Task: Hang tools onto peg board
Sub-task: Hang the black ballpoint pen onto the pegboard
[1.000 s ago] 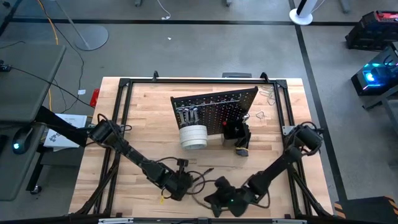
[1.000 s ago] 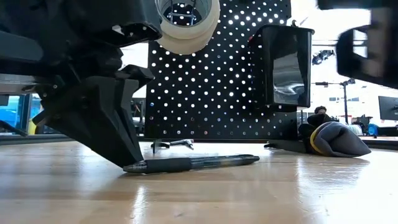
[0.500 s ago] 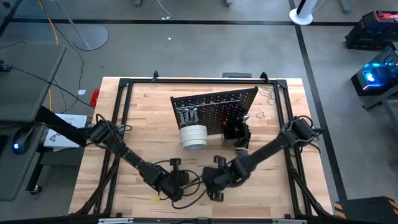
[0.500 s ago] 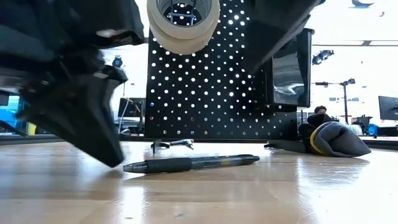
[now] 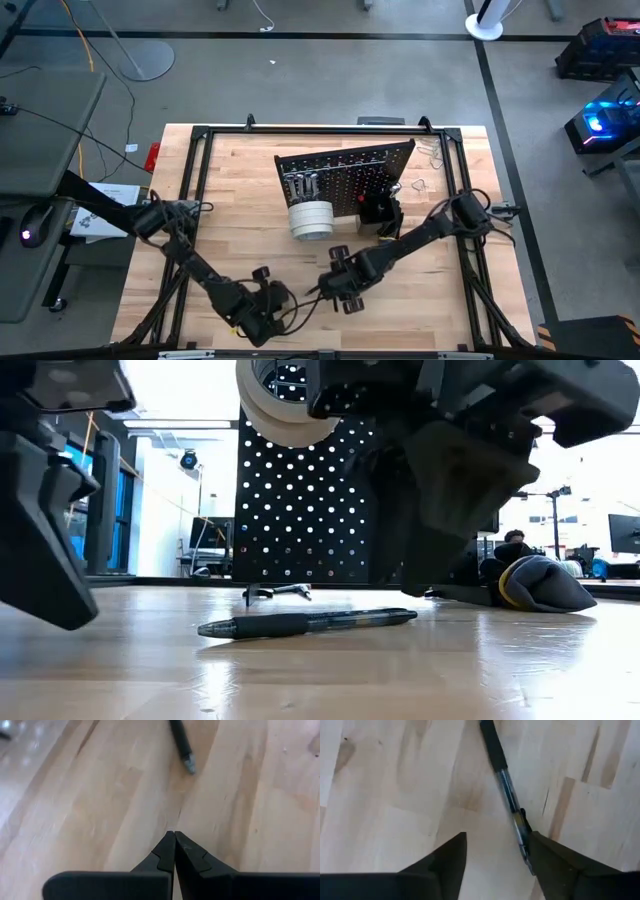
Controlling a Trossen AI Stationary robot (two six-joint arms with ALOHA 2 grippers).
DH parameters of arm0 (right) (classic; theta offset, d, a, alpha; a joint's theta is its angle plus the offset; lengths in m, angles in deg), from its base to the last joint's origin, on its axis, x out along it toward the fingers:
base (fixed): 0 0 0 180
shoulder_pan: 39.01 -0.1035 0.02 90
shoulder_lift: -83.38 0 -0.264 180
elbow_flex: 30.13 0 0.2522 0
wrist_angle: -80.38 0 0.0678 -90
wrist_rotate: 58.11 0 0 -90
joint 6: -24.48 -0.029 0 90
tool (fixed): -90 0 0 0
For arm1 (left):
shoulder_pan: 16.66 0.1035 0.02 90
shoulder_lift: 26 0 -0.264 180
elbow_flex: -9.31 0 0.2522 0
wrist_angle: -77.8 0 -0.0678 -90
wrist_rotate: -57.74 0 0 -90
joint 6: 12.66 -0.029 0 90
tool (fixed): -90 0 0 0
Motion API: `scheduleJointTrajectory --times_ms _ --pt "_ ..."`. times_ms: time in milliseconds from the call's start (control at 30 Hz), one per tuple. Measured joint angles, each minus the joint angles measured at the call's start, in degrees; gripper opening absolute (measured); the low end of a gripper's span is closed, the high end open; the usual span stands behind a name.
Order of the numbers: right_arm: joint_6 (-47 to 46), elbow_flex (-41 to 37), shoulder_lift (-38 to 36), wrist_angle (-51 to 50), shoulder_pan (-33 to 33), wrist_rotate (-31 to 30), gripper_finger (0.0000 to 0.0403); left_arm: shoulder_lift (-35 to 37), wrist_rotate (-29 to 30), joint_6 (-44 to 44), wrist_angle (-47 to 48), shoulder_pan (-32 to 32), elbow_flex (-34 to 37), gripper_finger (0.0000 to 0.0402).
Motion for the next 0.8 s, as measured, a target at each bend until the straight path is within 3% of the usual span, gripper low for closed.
scheduleJointTrajectory --times_ms 167,367,633,733,800 --pt "0.44 0.0 0.12 -0.8 2.11 -0.52 0.0219 0.7 0.13 5.7 2.76 -0.15 0.0 0.0" --pt "4.73 0.0 1.39 -1.0 5.25 2.31 0.0196 0.8 0.19 8.19 3.48 -0.16 0.0 0.0" --pt "8.83 0.47 6.54 -1.38 5.64 7.56 0.0168 0.8 -3.93 10.68 1.35 -1.62 -0.02 0.0" --pt "6.06 0.82 7.86 -2.64 4.58 7.03 0.0128 0.8 -3.95 13.59 1.39 -2.64 -0.02 0.0" --pt "2.84 0.9 8.12 -3.18 3.85 6.82 0.0067 1.02 -3.99 16.02 1.76 -3.45 -0.02 0.0"
